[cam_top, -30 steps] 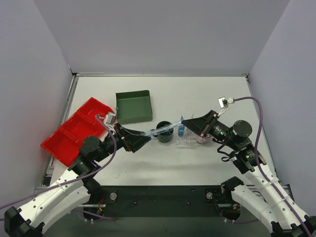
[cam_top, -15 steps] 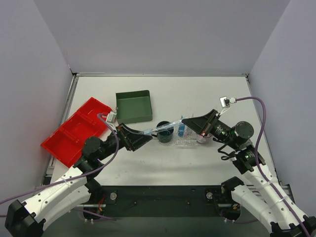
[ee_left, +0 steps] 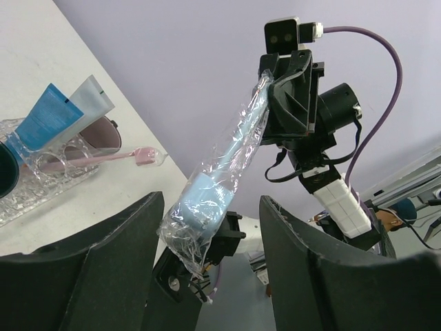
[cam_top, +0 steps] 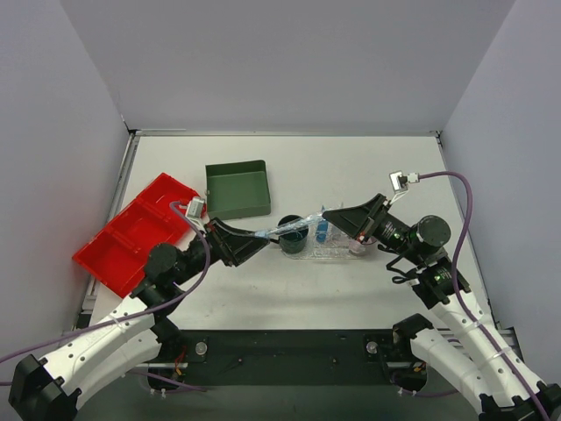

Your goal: Prepare toiletry sets of a toothbrush and toothpaste on the tray

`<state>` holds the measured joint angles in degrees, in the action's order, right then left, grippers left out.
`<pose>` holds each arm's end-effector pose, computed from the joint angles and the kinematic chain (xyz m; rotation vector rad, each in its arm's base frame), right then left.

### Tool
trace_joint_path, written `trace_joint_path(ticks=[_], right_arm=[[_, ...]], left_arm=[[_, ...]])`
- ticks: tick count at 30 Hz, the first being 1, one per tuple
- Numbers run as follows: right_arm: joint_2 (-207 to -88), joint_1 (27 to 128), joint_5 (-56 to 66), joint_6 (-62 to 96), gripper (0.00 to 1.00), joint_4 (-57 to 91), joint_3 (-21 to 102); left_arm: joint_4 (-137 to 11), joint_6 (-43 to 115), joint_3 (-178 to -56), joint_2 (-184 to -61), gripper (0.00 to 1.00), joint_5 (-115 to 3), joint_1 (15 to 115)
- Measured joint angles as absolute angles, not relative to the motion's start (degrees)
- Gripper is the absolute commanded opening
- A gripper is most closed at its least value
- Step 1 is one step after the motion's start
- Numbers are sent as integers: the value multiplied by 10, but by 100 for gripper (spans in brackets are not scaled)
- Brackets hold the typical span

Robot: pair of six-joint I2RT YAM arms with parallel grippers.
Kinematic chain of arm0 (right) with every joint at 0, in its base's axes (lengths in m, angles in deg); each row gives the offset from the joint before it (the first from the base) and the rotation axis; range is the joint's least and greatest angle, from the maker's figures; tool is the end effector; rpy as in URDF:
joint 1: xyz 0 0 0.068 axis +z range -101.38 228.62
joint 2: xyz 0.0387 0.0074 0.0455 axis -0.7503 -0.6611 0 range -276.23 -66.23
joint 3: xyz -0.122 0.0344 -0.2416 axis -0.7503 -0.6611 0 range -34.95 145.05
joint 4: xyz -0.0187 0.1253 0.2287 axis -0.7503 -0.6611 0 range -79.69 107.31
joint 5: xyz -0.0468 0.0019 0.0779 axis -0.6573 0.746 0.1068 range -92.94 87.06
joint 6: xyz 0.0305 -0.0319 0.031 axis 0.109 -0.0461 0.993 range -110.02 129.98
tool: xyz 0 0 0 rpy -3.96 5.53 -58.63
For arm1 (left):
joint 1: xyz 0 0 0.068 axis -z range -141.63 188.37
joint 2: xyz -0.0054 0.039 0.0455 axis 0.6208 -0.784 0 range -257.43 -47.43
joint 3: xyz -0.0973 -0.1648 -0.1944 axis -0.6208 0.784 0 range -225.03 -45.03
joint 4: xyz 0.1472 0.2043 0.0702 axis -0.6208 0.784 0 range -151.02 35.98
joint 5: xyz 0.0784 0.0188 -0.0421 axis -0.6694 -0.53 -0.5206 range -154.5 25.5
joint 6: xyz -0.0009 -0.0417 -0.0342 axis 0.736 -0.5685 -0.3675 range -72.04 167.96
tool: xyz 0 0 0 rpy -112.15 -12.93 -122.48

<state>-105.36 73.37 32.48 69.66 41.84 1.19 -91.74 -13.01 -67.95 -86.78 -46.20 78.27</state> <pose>0.1356 0.0853 0.3651 -0.1940 1.4387 1.6087 0.1250 -0.1191 0.2958 0.0318 1.5497 -1.6611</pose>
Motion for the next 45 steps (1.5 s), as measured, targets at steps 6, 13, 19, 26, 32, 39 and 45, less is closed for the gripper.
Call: trace_joint_path(ticks=[6,13,19,26,32,39,45], right_arm=[[-1060,732,326,702,0,420,12],[-1075,728,335,717,0,423,11],[-1079,725,340,722,0,428,11],[-1083,721,345,725,0,428,11],[-1084,715,350,720,31,416,11],[-1063,676,345,680,64,353,10],[-1012,642,330,618,68,257,29]], left_arm=[[-918,-126,-680,-874,58,-463,783],[-918,-115,-680,-875,50,-465,783],[-917,-111,-680,-877,30,-468,783],[-912,-96,-680,-877,10,-468,783],[-899,-77,-681,-877,0,-467,783],[-797,-18,-713,-872,0,-463,783],[-683,50,-755,-859,0,-464,783]])
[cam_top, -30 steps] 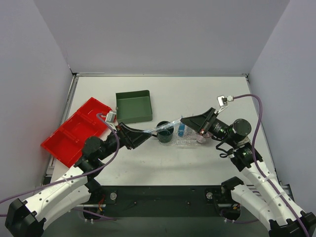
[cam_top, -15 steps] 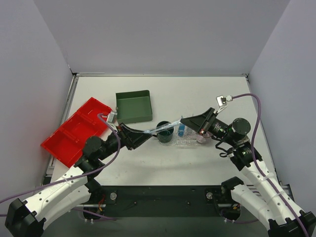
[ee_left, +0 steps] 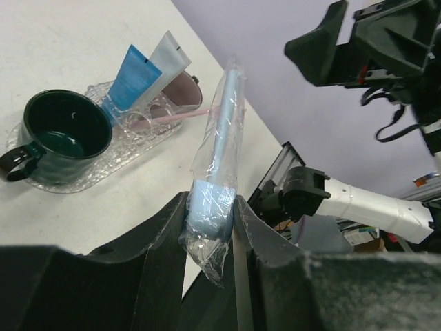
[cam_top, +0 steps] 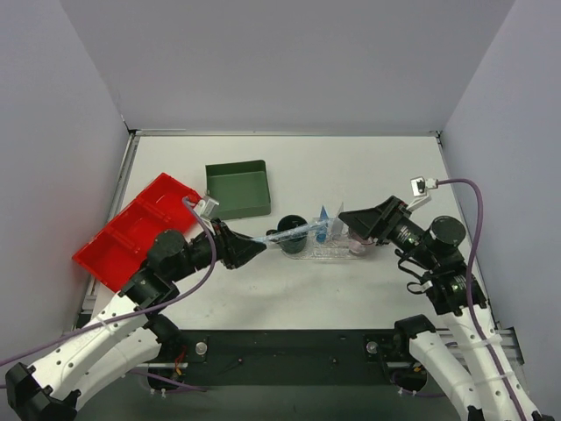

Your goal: Prepare toiletry sets of a toothbrush and toothpaste on the tray

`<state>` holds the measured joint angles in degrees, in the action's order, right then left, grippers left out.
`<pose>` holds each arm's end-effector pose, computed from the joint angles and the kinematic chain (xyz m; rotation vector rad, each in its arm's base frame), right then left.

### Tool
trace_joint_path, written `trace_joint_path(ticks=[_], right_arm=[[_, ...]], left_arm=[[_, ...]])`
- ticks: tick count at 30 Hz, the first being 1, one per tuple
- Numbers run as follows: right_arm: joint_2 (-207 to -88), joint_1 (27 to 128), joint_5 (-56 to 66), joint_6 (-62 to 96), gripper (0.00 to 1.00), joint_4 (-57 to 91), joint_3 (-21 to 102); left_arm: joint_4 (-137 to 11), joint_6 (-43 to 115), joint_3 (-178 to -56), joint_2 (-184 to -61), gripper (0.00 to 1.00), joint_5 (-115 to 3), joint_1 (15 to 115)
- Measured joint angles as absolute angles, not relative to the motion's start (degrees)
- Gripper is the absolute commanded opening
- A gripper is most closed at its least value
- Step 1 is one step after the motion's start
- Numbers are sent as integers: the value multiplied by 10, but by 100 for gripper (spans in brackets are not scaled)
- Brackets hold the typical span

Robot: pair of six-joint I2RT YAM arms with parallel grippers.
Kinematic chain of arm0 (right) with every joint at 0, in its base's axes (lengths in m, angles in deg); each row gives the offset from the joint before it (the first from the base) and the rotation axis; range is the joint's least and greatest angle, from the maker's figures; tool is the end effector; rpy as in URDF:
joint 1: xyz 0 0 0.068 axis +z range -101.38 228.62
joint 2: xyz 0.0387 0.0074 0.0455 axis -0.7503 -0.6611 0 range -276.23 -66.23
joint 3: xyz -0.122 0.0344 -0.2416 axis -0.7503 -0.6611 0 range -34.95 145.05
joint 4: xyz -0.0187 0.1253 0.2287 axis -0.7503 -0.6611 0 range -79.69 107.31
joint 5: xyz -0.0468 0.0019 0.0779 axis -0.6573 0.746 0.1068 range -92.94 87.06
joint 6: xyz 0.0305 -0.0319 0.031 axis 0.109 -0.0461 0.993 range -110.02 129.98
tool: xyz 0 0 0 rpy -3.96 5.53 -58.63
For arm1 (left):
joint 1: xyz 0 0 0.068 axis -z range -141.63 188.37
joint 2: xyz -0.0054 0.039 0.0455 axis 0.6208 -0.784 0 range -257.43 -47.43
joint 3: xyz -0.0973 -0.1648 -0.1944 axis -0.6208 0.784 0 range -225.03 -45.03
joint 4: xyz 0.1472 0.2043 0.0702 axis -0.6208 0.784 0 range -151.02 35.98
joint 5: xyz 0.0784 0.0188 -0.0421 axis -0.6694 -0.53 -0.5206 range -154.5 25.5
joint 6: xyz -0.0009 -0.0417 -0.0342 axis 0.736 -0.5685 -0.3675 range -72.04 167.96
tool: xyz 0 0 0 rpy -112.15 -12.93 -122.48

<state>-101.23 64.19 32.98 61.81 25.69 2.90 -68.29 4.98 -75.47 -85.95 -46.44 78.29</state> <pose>0.1354 0.0595 0.3571 -0.0935 1.5646 1.3784 0.1251 -0.1190 0.3014 0.2264 1.7490 -1.3446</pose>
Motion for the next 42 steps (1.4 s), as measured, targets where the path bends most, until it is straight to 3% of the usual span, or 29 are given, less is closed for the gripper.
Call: trace_joint_path(ticks=[10,16,24,42], right_arm=[[-925,639,184,453,70,31,141],[-904,639,126,411,69,-35,148],[-901,639,102,389,69,-71,148],[-885,639,84,367,69,-90,148]], left_arm=[[-495,155,-873,-882,0,-491,792],[-453,171,-893,-950,0,-548,857],[-427,184,-940,-1044,0,-636,933],[-410,202,-1000,-1117,0,-688,935]])
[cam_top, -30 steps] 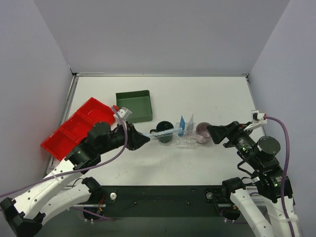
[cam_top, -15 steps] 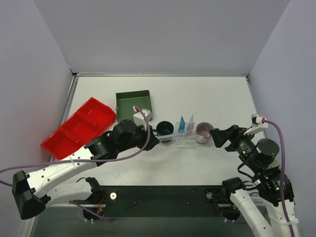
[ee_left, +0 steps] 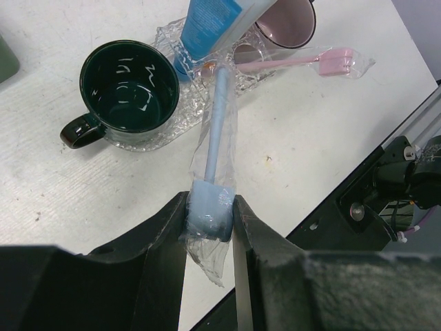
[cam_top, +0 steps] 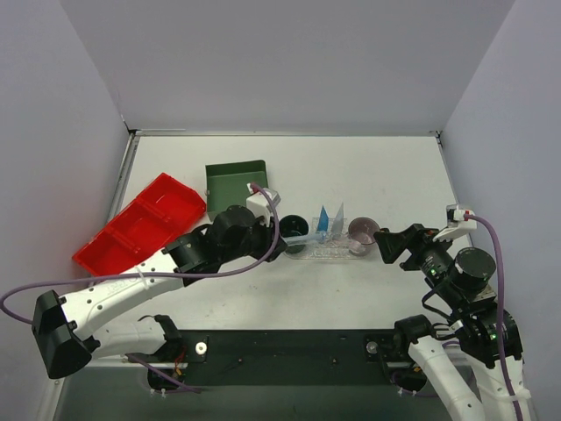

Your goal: Prepare toiletry sets of a toothbrush and toothpaste on the tray

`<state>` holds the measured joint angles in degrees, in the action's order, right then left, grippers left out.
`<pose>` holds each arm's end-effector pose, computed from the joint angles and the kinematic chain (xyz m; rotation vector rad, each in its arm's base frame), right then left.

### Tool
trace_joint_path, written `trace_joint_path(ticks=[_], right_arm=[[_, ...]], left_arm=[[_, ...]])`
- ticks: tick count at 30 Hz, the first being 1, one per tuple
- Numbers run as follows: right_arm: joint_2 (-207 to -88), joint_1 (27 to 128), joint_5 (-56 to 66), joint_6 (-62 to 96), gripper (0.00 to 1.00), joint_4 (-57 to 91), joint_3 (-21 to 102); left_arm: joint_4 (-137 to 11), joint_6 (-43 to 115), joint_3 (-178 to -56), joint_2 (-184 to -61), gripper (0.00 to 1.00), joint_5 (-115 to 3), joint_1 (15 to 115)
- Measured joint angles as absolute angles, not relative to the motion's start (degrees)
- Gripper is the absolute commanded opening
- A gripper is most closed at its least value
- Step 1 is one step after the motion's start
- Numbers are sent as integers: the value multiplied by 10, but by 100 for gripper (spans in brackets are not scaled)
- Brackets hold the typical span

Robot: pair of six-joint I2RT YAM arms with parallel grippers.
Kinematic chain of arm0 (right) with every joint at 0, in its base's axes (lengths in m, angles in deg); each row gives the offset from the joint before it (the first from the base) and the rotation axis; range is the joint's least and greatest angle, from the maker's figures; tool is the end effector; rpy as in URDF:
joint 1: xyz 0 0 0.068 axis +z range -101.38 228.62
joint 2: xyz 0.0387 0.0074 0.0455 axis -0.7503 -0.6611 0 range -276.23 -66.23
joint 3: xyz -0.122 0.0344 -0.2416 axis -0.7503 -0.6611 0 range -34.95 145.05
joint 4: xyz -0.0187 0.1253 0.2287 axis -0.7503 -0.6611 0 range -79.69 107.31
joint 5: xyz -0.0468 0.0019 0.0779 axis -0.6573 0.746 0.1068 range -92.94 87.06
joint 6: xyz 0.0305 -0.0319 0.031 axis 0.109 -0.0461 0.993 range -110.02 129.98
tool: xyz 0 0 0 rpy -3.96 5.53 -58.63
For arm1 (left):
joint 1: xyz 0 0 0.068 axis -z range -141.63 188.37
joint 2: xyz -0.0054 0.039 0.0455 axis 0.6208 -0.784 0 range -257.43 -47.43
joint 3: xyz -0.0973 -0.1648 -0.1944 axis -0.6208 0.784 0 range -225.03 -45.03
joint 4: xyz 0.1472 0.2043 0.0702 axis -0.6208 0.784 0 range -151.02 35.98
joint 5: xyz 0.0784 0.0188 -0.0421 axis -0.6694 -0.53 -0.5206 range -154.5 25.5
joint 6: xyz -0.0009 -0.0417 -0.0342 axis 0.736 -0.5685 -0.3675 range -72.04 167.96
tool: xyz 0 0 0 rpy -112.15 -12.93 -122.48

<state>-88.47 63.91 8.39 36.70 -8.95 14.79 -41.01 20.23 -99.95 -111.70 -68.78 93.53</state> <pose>0.0696 0.0263 0.3821 -0.0021 1.5962 0.7288 0.1463 -0.2055 0.3170 0.4712 2.1319 -0.7838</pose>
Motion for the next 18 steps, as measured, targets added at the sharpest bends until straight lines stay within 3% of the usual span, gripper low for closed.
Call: trace_joint_path(ticks=[18], right_arm=[[-885,639,79,356,69,-102,148]], left_arm=[[-395,214,-1025,-1161,0,-688,936]])
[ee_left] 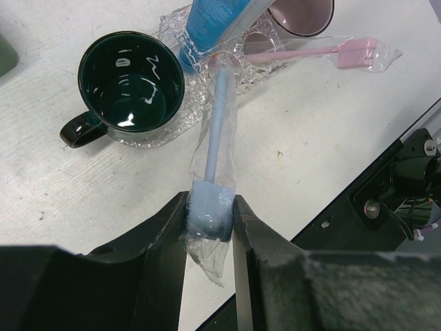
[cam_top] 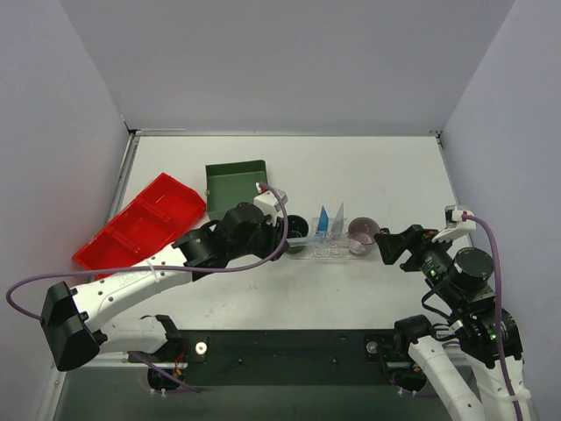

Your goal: Prepare toiletry sets of a toothbrush and toothpaste on the tray

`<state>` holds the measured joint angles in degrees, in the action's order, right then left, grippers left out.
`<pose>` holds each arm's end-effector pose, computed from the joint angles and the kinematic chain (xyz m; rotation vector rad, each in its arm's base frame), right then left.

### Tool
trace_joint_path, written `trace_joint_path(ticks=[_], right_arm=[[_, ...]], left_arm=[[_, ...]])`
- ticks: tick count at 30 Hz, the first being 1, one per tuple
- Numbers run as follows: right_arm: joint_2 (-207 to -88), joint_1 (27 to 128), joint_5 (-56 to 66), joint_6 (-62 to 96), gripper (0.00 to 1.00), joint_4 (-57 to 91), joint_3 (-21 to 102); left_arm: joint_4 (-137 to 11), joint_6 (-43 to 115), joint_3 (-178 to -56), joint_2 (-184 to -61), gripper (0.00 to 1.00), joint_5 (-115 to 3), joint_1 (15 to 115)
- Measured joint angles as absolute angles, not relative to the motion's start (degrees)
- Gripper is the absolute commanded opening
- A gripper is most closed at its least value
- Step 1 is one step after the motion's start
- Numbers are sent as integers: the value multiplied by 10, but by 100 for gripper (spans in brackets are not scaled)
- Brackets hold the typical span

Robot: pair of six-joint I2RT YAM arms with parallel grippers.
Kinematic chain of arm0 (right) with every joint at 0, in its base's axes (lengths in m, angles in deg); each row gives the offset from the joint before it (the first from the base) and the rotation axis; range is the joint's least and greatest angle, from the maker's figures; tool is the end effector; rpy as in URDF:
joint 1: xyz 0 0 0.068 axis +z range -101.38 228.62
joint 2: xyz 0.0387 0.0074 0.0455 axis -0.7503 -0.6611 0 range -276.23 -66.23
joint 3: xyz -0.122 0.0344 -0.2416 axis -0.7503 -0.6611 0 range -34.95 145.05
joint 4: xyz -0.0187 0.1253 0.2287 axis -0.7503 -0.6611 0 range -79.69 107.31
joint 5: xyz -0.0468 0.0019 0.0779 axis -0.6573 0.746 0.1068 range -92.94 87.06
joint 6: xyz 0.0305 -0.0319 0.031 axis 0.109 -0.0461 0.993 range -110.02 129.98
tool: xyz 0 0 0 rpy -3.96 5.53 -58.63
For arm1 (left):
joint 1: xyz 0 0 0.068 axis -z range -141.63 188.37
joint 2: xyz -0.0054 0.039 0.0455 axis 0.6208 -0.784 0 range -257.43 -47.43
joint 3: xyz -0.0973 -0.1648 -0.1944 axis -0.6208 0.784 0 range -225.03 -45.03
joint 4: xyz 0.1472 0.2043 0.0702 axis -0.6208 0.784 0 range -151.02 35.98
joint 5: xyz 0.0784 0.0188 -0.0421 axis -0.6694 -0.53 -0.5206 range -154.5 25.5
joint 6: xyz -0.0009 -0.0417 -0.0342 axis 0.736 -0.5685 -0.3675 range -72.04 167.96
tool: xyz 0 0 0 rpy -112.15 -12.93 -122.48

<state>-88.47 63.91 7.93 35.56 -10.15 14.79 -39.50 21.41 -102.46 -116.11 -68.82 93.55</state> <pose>0.0698 0.0261 0.3799 -0.0083 1.6146 0.7049 0.1553 -0.2185 0.3112 0.5084 2.1783 -0.7345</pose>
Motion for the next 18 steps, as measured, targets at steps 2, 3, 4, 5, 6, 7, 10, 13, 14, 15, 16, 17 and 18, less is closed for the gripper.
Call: trace_joint_path(ticks=[2,3,4,5,6,7,10,13,14,15,16,17,18], right_arm=[[-885,639,79,354,69,-102,148],[-885,639,79,354,69,-103,148],[-885,639,79,354,69,-104,148],[-885,639,79,353,69,-104,148],[-885,639,79,353,69,-104,148],[-884,639,79,353,69,-104,148],[-884,639,78,353,69,-104,148],[-884,639,77,353,69,-104,148],[-884,639,77,352,69,-104,148],[-883,639,77,352,69,-105,148],[-882,639,77,352,69,-105,148],[-881,639,76,352,69,-105,148],[-881,639,76,352,69,-106,147]], left_arm=[[-395,214,-1025,-1164,0,-688,936],[-395,214,-1025,-1166,0,-688,936],[-395,215,-1025,-1168,0,-688,936],[-395,215,-1025,-1171,0,-688,936],[-395,215,-1026,-1173,0,-688,936],[-395,215,-1027,-1177,0,-688,936],[-395,215,-1029,-1183,0,-688,936],[-397,216,-1032,-1188,0,-689,936],[-397,216,-1032,-1189,0,-690,936],[-398,216,-1032,-1190,0,-691,936],[-399,216,-1032,-1191,0,-692,936],[-400,217,-1032,-1193,0,-693,936],[-402,217,-1032,-1196,0,-694,936]])
